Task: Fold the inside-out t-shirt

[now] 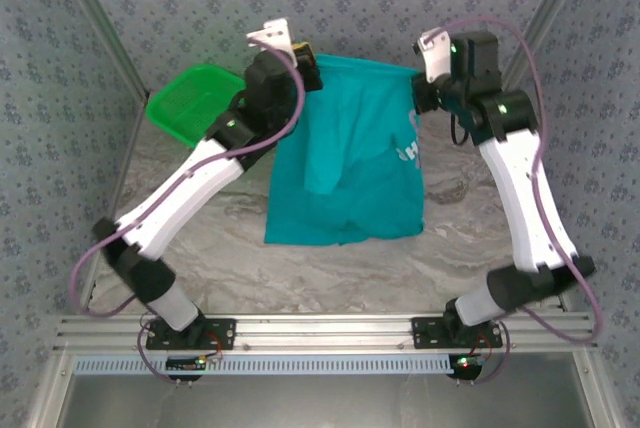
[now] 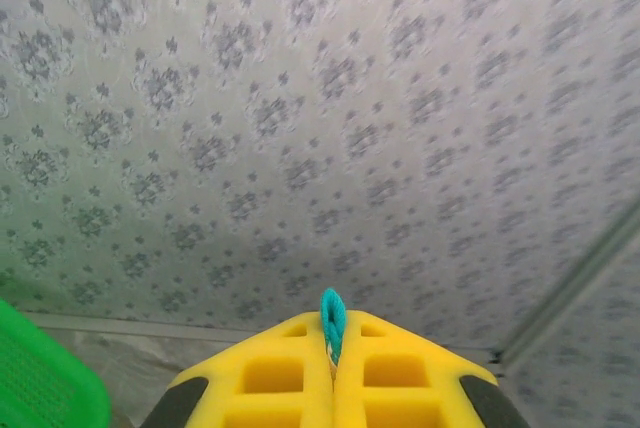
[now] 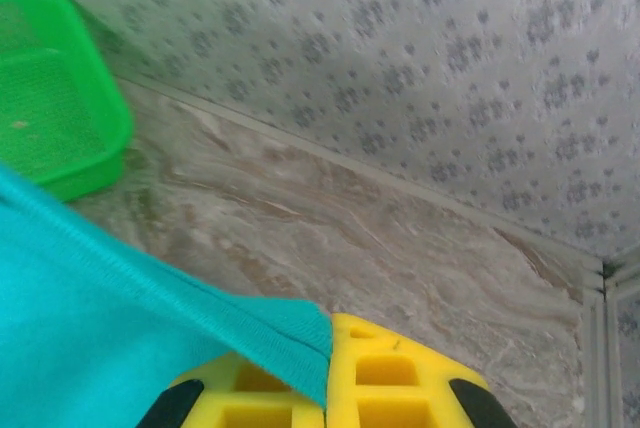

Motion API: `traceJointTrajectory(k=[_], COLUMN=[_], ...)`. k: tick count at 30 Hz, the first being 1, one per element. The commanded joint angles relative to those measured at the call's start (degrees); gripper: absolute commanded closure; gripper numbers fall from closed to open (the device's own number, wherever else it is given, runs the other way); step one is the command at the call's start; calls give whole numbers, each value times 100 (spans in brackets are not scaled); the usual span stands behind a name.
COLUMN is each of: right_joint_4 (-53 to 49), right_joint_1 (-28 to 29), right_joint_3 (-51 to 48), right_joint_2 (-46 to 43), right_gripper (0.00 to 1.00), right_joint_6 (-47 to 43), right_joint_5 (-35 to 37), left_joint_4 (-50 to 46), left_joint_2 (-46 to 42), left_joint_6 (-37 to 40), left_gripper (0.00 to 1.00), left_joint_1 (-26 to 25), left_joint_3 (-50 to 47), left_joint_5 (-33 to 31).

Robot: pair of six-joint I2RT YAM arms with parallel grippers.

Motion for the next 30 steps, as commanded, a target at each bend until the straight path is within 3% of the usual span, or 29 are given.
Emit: traceJointTrajectory(k=[1, 4, 8, 9, 11, 16, 19, 21, 23, 26, 30], right_joint_4=[268, -7, -195, -126, 66, 235, 692, 1168, 1397, 1527, 1278], right_joint_1=[-454, -375, -377, -357, -324, -78, 302, 532, 789, 1549, 3078], right_joint_3=[1100, 2742, 4782, 4945, 4820, 3190, 968, -798, -2182, -4031, -5783], right_joint_2=[672, 1556, 2275, 2268, 2028, 931, -46, -826, -1515, -2428, -3119], right_gripper=[100, 100, 100, 100, 100, 100, 100, 100, 100, 100, 97], right_joint_6=[115, -62, -146, -199, -320, -549, -874, -916, -803, -491, 227], right_joint_5=[256, 566, 822, 889, 952, 790, 1023, 1304, 1425, 1701, 2333], left_joint_4=[575, -299, -1421, -1385, -1256, -2040, -2847, -2814, -2076, -978, -1480], left_joint_2=[740, 1865, 3567, 3697, 3480, 2522, 1915, 1200, 283, -1159, -2770], left_joint_6=[654, 868, 875, 865, 801, 142, -58, -305, -719, -2010, -3656], left_gripper=[100, 100, 100, 100, 100, 100, 100, 100, 100, 99, 89], left_joint_1=[300, 411, 564, 569, 569, 569, 567, 565, 558, 570, 470], left_joint_3=[1156, 3288, 7006, 7366, 7168, 5970, 4791, 3100, 897, -2237, -4858], left_joint_5=[-408, -445, -191, -237, -241, 67, 328, 448, 617, 580, 552])
